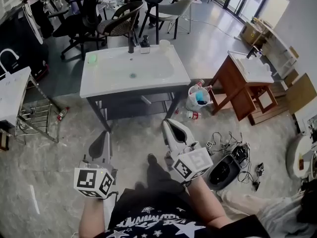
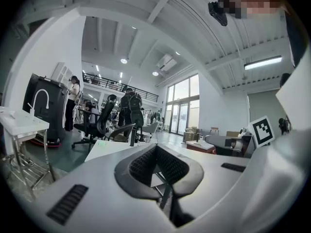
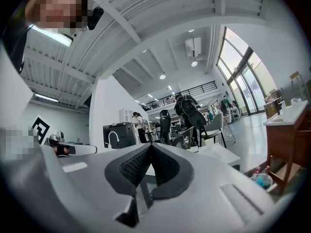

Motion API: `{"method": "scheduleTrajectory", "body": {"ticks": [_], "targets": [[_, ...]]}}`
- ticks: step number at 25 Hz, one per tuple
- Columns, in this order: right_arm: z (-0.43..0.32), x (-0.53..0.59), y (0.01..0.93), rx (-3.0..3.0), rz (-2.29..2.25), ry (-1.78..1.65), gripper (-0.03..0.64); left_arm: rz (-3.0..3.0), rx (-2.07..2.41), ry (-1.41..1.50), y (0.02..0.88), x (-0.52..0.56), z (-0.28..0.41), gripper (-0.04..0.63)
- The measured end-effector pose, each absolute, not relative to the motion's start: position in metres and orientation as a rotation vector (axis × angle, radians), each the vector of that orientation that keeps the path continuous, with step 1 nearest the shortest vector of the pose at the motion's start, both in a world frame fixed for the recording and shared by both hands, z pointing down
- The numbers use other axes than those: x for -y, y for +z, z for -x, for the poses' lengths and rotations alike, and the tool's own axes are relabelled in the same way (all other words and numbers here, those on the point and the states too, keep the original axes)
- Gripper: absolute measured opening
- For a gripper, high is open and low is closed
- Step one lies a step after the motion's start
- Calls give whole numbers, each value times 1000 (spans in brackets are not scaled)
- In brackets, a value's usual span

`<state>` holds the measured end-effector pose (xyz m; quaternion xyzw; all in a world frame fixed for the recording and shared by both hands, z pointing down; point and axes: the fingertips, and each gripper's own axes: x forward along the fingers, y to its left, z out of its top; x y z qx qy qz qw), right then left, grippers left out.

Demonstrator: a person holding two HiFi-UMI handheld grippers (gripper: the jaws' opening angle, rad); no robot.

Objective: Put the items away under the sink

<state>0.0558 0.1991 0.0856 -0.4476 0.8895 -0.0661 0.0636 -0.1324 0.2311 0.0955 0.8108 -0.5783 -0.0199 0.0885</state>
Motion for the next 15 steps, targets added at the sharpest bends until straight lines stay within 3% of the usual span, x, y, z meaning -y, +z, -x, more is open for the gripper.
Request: {"method": "scheduleTrajectory", "body": {"ticks": [15], "targets": [[-58, -107, 99, -2607, 1375, -268, 3, -2351, 1802, -37, 114, -163, 153, 9]]}}
